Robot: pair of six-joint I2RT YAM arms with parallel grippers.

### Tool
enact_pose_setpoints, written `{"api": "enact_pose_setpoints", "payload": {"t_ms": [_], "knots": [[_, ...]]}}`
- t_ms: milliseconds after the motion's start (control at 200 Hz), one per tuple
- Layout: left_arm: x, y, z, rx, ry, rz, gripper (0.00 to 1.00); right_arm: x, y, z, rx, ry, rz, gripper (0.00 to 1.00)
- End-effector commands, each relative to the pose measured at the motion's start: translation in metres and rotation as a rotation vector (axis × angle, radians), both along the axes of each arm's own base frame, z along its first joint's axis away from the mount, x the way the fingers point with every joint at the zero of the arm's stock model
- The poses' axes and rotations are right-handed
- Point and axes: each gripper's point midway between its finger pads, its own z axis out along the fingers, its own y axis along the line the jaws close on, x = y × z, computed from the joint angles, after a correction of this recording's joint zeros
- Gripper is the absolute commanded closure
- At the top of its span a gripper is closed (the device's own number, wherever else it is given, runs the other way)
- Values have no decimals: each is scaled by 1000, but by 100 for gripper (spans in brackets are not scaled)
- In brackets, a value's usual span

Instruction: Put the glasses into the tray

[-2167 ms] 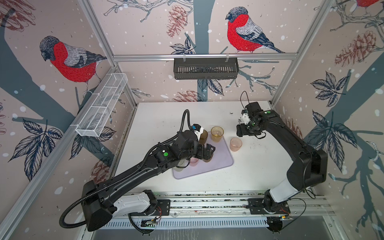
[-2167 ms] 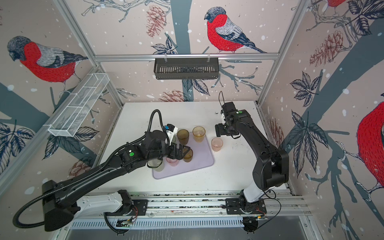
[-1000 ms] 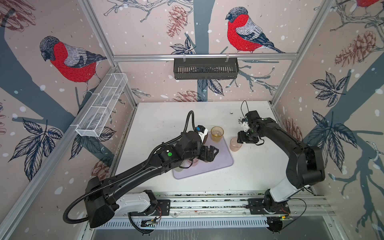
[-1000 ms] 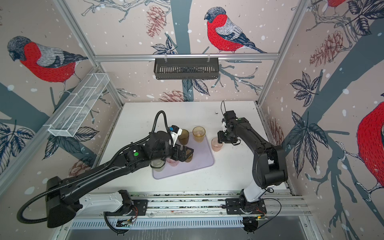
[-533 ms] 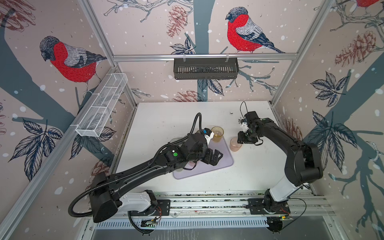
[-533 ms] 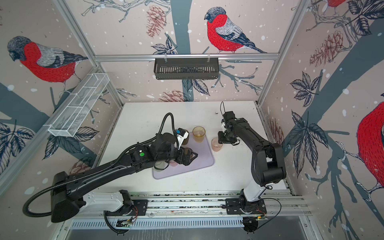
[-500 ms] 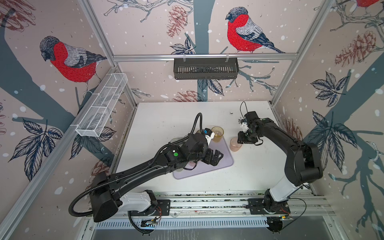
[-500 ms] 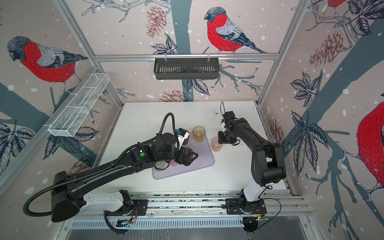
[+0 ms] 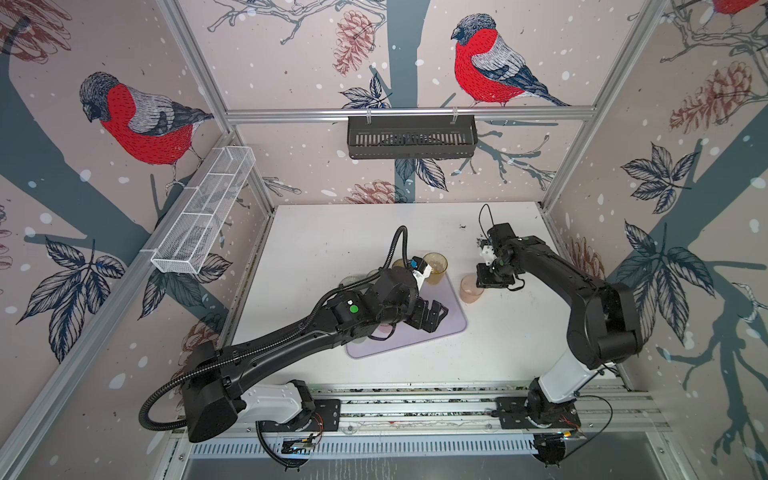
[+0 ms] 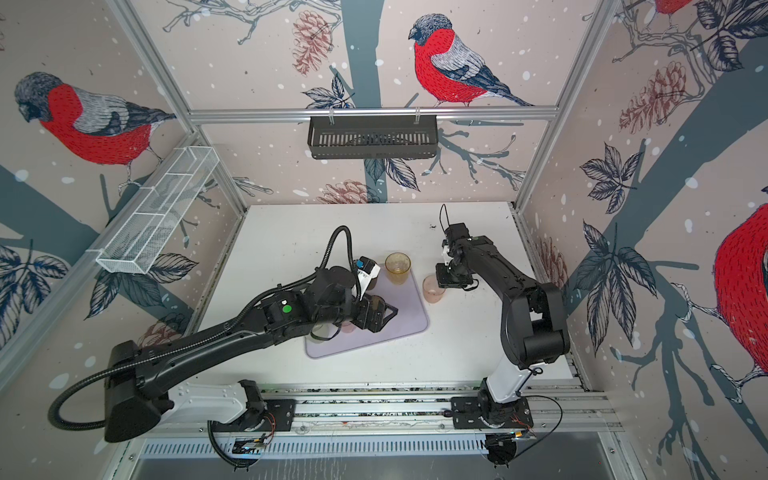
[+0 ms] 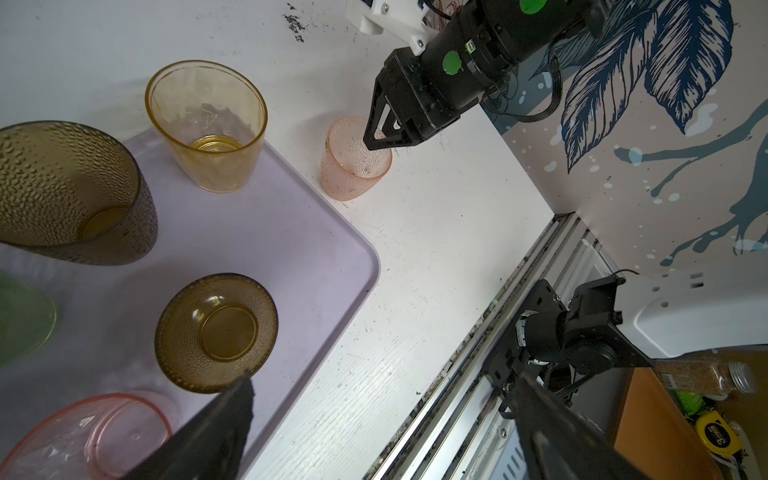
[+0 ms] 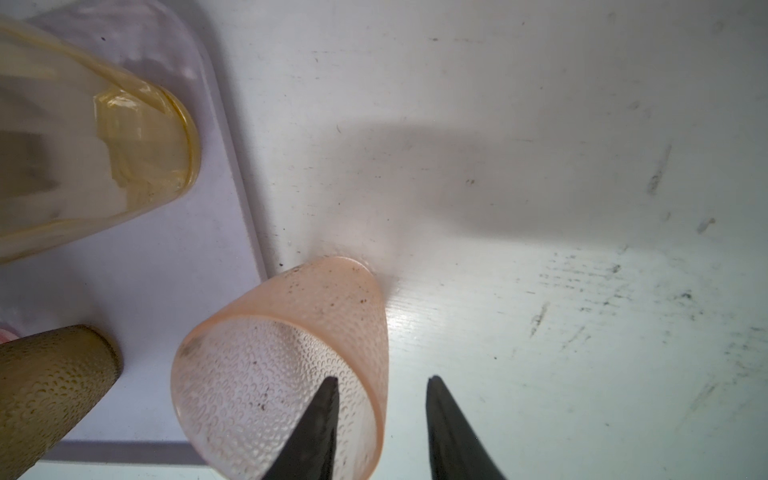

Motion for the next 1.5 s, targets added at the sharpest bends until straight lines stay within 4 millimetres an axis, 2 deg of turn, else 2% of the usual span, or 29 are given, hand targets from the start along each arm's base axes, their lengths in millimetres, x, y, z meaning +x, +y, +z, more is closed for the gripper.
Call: {"api": "enact_pose_setpoints", "payload": {"t_ms": [0, 545, 1496], "knots": [[3, -2, 8, -17, -29, 0, 3, 4, 2, 1, 3, -14, 9, 65], [3, 2, 10, -21, -34, 18, 3, 6, 5, -2, -4, -8, 20, 75], [3, 6, 10, -25, -34, 35, 3, 3, 6, -4, -42, -2, 40, 85]]}}
